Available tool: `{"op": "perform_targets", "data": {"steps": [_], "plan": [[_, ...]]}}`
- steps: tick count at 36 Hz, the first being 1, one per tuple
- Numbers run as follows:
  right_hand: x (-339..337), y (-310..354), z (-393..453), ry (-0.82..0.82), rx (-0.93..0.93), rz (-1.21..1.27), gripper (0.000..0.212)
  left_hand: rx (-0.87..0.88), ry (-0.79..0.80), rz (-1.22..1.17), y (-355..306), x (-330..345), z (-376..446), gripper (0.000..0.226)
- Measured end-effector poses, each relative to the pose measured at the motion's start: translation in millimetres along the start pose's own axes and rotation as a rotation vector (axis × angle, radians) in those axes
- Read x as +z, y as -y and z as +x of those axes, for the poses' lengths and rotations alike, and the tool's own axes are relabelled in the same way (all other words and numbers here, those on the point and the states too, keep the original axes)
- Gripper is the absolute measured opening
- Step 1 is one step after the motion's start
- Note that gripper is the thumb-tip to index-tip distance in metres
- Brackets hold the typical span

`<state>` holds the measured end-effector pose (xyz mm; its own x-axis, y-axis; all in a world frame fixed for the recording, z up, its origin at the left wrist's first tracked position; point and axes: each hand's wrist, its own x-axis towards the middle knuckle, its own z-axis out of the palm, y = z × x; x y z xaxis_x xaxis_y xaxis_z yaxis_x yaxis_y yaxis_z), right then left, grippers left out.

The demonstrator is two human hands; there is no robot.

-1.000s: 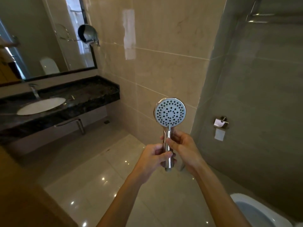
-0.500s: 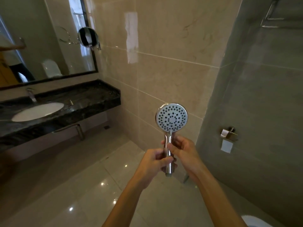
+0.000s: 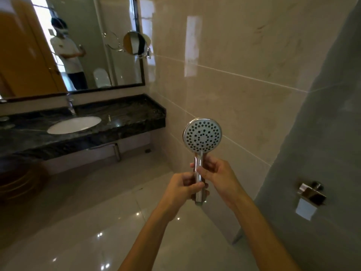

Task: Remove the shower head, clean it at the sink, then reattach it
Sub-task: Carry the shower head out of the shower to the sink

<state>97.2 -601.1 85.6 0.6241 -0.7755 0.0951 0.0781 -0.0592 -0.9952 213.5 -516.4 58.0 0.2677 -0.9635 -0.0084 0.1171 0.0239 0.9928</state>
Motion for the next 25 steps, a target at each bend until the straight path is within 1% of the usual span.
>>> {"op": "perform_targets", "data": {"steps": [4,11,14,18,25], "plan": [[-4.6,-7.1,24.9,0.027,-0.007,0.016,0.025,0.007,-0.021,-0.009,0.9,-4.0,20.4,0.017],[11.9,-20.4,85.1,0.074,-0.011,0.01,0.027,-0.002,-0.068,-0.017,1.3,-40.4,59.3,0.011],[30.1,-28.0,116.0,0.1,0.005,0.0,0.027,-0.001,-0.099,-0.023,1.4,-68.4,77.1,0.01],[60.4,-34.8,159.4,0.136,-0.001,0.004,0.027,0.013,-0.141,0.011,0.0,-111.8,103.9,0.016],[122.9,-36.5,245.1,0.195,-0.023,0.03,0.023,0.056,-0.194,0.045,-10.1,-198.9,154.4,0.015]]}}
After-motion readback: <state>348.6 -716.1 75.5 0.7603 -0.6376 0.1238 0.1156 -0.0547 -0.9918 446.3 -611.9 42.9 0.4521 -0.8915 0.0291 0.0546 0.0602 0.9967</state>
